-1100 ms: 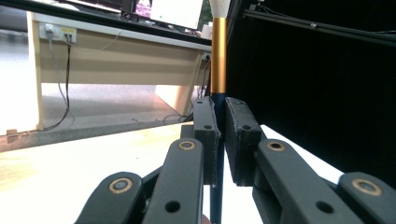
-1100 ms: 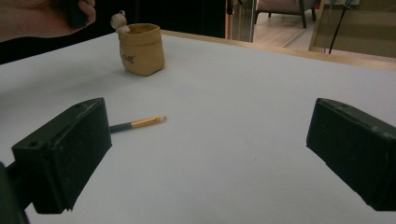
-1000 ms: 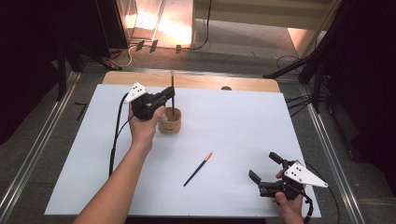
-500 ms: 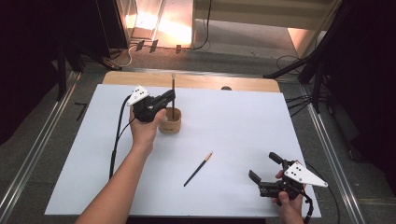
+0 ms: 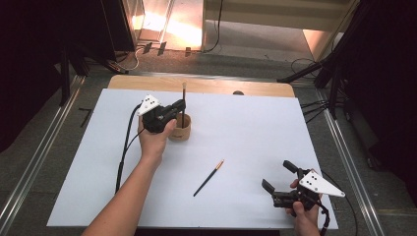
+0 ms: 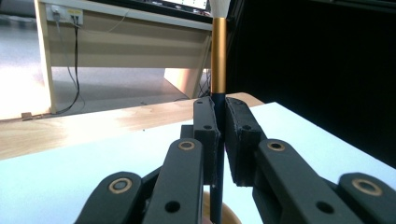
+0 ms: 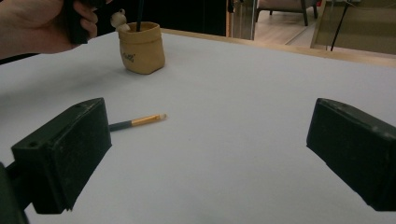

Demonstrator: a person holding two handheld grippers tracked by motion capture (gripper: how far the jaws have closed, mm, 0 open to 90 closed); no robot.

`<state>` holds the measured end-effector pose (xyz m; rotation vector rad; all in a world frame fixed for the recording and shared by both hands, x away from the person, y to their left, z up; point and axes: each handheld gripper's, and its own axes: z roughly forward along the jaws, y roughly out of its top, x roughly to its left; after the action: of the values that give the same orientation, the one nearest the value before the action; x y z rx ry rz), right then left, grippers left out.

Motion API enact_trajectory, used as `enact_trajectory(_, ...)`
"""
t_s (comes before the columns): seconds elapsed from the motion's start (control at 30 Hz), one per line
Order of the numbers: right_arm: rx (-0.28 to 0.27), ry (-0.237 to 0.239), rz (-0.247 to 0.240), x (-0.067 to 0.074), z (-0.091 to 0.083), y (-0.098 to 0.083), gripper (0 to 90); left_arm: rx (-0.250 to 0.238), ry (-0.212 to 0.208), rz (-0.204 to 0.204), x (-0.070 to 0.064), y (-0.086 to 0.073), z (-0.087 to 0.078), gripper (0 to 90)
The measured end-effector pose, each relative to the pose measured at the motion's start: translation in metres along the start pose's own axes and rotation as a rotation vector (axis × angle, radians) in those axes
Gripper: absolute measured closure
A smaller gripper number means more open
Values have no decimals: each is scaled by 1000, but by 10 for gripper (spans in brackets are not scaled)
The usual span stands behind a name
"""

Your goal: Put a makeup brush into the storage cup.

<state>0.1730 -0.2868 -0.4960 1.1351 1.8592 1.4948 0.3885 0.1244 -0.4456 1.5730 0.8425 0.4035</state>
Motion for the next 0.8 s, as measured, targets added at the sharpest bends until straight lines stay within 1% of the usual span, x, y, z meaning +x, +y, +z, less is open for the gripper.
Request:
enact_trajectory(0.13,1,-2,0,0,1,0,2,4,5,11,-1,-1,-1,845)
enact_trajectory(0.2,3,2,3,1,1,0,2,11,7,29,-2,-1,-1,845)
enact_trajectory(0.4,4,0,-1,1,2,0,2,33,16,60,-6,-2,-1,844)
enact_trajectory(0.5,5,0,3,1,1,0,2,37,28,57,-6,-3,-1,836)
enact_trajectory(0.67,7,1,11,1,1,0,2,43,27,71,-7,-4,-1,814)
enact_trajectory(0.7,2,-2,6,0,1,0,2,46,28,73,-7,-4,-2,808)
enact_trajectory(0.8,2,0,2,0,1,0,2,35,23,67,-8,-4,-3,792)
